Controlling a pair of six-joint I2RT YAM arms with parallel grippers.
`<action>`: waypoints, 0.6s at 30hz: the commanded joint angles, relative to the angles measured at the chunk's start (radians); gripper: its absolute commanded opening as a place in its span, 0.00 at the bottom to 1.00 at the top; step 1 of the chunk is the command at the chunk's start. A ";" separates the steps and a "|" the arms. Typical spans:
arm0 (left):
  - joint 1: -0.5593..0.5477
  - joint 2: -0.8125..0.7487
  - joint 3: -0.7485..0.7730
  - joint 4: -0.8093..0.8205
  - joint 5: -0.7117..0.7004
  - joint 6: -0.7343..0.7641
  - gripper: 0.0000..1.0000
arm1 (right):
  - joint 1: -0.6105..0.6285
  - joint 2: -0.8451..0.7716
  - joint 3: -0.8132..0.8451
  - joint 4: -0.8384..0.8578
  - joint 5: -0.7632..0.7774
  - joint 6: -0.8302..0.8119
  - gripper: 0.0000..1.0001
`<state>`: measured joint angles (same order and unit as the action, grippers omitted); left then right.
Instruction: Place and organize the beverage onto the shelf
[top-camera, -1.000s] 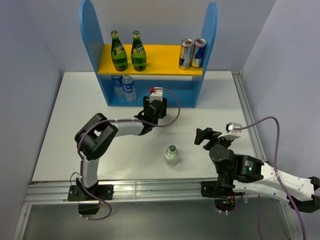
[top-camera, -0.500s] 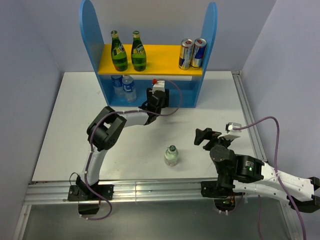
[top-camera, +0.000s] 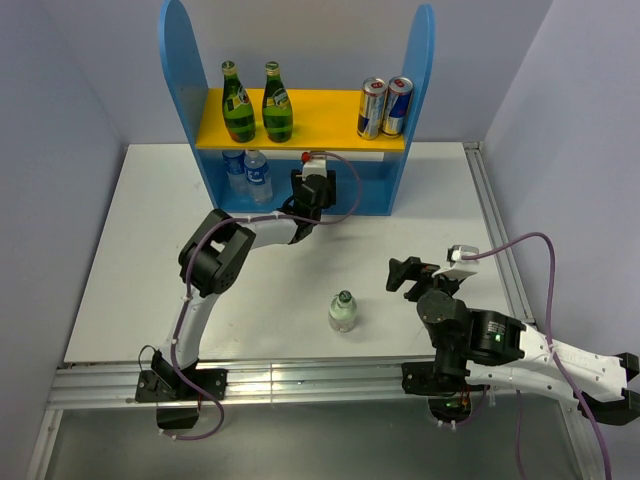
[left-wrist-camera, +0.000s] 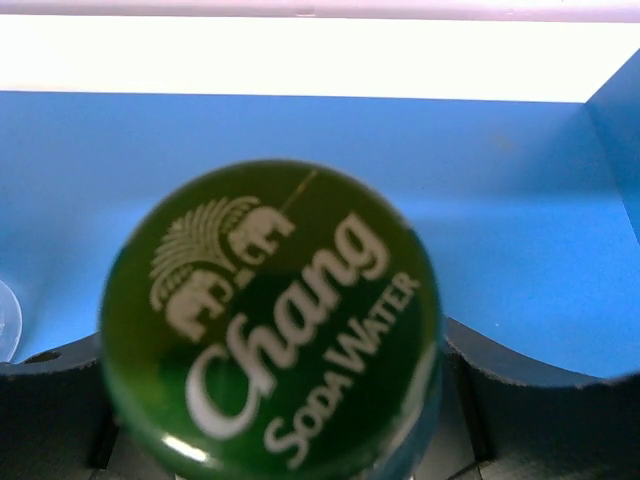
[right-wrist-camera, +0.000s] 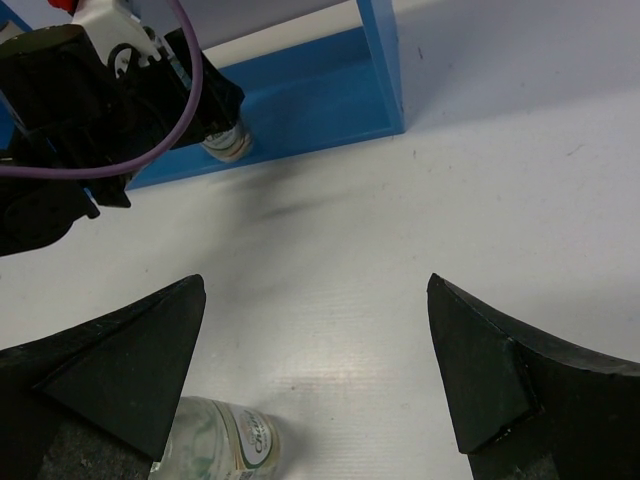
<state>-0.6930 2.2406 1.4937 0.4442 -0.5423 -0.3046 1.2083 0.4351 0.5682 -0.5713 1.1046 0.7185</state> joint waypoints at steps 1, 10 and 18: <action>0.004 -0.013 0.072 0.103 0.027 -0.011 0.13 | 0.005 0.007 0.002 0.039 0.006 -0.002 0.99; 0.006 -0.039 0.037 0.105 0.053 -0.008 0.97 | 0.004 0.019 0.004 0.039 0.005 -0.002 0.99; 0.004 -0.087 -0.024 0.097 0.058 -0.011 0.99 | 0.005 0.025 0.004 0.034 0.012 0.002 0.99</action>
<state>-0.6888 2.2387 1.4895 0.4908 -0.5003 -0.3096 1.2087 0.4522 0.5682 -0.5678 1.1011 0.7158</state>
